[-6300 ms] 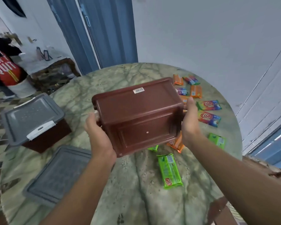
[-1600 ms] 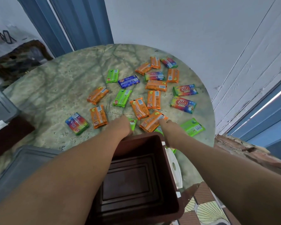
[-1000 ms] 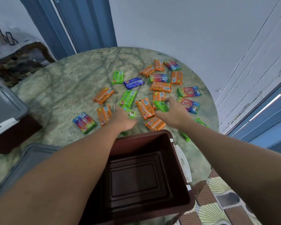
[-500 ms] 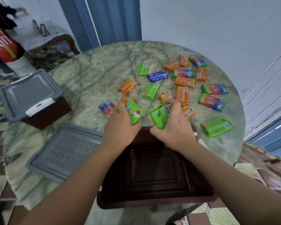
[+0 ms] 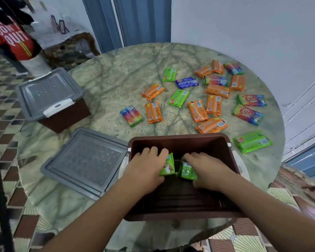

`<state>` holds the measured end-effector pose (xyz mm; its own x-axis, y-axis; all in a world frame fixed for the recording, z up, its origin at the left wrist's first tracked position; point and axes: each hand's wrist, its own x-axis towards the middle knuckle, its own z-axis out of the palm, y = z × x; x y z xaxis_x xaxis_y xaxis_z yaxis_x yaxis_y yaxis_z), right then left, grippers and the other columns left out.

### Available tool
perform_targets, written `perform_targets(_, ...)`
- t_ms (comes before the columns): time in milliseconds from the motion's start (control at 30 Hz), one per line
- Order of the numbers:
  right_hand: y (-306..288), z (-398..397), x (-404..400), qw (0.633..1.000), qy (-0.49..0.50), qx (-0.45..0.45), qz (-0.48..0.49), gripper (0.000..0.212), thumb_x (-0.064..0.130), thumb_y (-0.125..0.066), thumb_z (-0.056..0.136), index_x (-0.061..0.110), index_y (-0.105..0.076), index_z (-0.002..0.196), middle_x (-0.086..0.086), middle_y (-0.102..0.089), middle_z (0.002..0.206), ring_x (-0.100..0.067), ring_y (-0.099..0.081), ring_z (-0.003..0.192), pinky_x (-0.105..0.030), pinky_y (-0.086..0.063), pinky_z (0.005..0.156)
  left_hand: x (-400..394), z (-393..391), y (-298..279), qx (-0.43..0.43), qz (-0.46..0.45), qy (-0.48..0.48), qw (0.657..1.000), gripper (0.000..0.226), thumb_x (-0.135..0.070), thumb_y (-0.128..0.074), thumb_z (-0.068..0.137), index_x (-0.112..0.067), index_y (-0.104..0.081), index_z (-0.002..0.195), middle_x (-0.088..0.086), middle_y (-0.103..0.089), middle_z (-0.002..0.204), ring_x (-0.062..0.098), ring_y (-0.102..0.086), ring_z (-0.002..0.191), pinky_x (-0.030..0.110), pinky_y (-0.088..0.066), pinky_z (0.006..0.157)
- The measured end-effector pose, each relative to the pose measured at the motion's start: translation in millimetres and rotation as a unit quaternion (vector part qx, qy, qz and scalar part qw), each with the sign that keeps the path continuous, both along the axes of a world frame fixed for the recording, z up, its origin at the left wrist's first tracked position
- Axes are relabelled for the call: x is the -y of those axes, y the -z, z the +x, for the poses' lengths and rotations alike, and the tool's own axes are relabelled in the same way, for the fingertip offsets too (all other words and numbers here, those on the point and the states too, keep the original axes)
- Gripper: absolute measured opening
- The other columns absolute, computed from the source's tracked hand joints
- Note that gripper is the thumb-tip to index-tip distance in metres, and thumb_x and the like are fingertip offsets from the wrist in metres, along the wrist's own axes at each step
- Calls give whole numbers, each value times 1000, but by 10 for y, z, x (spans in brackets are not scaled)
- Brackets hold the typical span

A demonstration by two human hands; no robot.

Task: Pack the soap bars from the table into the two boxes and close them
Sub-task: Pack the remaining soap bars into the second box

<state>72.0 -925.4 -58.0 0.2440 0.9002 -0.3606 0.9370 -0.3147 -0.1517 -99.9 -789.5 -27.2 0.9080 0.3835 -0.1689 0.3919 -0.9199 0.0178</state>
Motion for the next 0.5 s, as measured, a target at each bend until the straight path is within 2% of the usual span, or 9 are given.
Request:
perform_targets(133, 45, 109, -141, 1000, -24, 13, -13, 82, 26, -76, 76, 29, -40, 150, 0, -55, 133, -26, -53, 115, -43, -55, 91, -78, 207, 119, -70, -22, -10, 997, 65, -35, -70, 87, -21, -32, 138, 11, -48, 127, 34, -48, 119, 47, -42, 93)
perform_targets(267, 69, 211, -232, 999, -28, -7, -13, 90, 29, -77, 74, 34, -39, 154, 1, -54, 137, -27, -53, 116, -42, -52, 98, -78, 272, 240, -62, -31, -17, 997, 60, -41, -68, 90, -19, -41, 139, 12, -41, 130, 34, -47, 118, 47, -42, 94)
perform_targets(333, 77, 215, -235, 1000, -23, -15, -11, 90, 30, -78, 74, 33, -39, 155, 1, -54, 137, -27, -54, 116, -40, -51, 98, -57, 283, 266, -41, -18, -18, 999, 50, -43, -63, 94, -19, -47, 135, 10, -46, 127, 32, -49, 117, 44, -42, 94)
perform_targets(400, 83, 183, -224, 1000, -14, -17, -5, 89, 28, -78, 74, 31, -39, 154, 0, -55, 135, -27, -54, 115, -41, -52, 97, -29, 295, 277, -28, -8, -13, 999, 43, -39, -59, 95, -21, -49, 133, 8, -51, 126, 31, -51, 117, 42, -41, 94)
perform_targets(500, 69, 149, -201, 1000, 15, -20, 8, 78, 26, -80, 74, 22, -40, 140, -5, -58, 124, -28, -55, 107, -44, -56, 85, -8, 308, 286, -32, -22, -19, 999, 53, -34, -69, 88, -22, -46, 135, 7, -49, 127, 31, -51, 117, 43, -42, 94)
